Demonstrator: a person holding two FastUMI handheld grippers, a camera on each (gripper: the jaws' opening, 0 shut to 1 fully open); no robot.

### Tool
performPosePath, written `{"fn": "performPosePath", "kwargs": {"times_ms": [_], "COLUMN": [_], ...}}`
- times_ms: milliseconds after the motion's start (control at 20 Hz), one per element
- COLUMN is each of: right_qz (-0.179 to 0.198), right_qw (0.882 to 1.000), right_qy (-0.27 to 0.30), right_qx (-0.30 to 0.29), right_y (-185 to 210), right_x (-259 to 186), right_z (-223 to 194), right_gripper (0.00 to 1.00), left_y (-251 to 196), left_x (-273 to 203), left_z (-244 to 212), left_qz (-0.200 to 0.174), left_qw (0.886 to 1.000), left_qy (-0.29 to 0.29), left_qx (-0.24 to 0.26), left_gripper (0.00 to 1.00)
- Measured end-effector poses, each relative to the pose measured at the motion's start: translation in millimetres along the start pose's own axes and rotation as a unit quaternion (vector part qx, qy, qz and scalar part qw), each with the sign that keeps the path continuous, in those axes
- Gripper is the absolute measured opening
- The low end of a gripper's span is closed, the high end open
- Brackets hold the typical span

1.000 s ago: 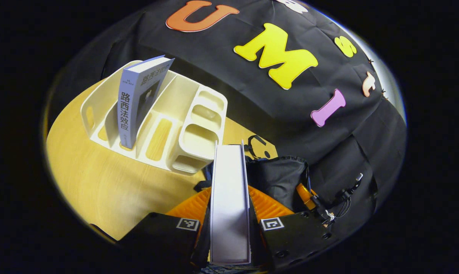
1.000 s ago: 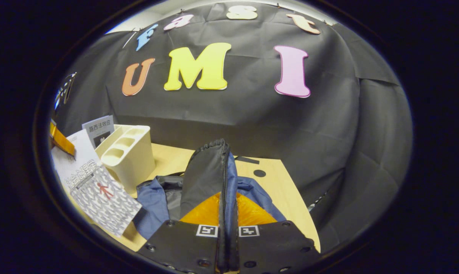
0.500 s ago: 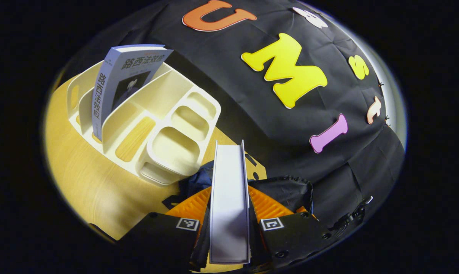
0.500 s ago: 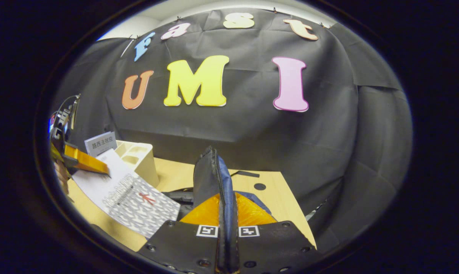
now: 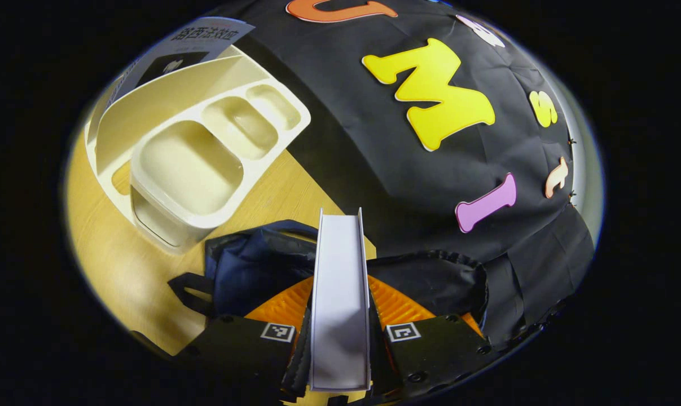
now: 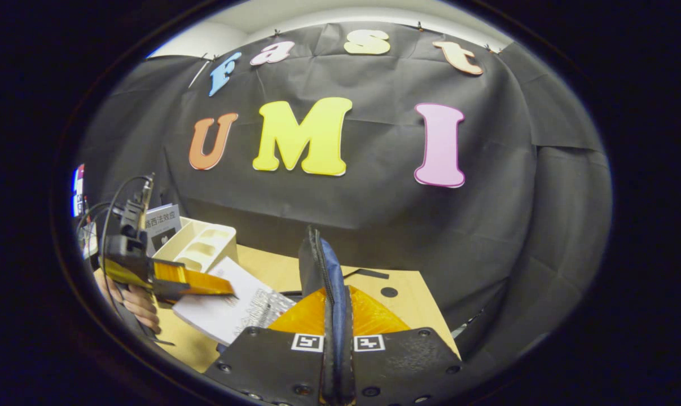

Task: Open the schoolbag, grab two books from the bookshelf and put them into the schoolbag.

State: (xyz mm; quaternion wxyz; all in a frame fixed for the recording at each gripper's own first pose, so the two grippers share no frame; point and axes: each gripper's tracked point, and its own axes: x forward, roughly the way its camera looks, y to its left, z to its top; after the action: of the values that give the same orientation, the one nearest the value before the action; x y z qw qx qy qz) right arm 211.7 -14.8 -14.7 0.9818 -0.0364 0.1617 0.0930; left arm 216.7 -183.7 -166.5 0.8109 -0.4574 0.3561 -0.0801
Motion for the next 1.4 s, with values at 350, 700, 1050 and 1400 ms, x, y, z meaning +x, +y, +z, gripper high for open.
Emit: {"fn": "performPosePath", "kwargs": {"times_ms": [350,700,1050,1400], "right_qz": [0.012,0.021,0.026,0.012], "right_qw": [1.000,0.999,0.999,0.999], "right_qy": [-0.004,-0.021,-0.015,0.005], "right_qx": [0.026,0.037,0.026,0.040], "right_y": [-1.3,6.3,13.8,1.3], "right_x": [-6.1,-19.4,-19.6,-11.0], "right_z": [-7.7,-5.4,-12.7,-31.6], "right_gripper": [0.05,0.05,0.05,0.05], "left_y": [15.0,8.8,30.2,61.6], "left_x": [23.4,61.2,86.4,76.1], "left_z": [-45.9,-80.8,-98.8,-95.4], "left_qz": [0.004,-0.015,0.061,0.131], "left_qw": [0.998,0.997,0.991,0.963], "left_qy": [-0.011,-0.024,-0.027,0.011], "left_qx": [0.054,0.070,0.113,0.236], "left_gripper": [0.45,0.47,0.61,0.88]}}
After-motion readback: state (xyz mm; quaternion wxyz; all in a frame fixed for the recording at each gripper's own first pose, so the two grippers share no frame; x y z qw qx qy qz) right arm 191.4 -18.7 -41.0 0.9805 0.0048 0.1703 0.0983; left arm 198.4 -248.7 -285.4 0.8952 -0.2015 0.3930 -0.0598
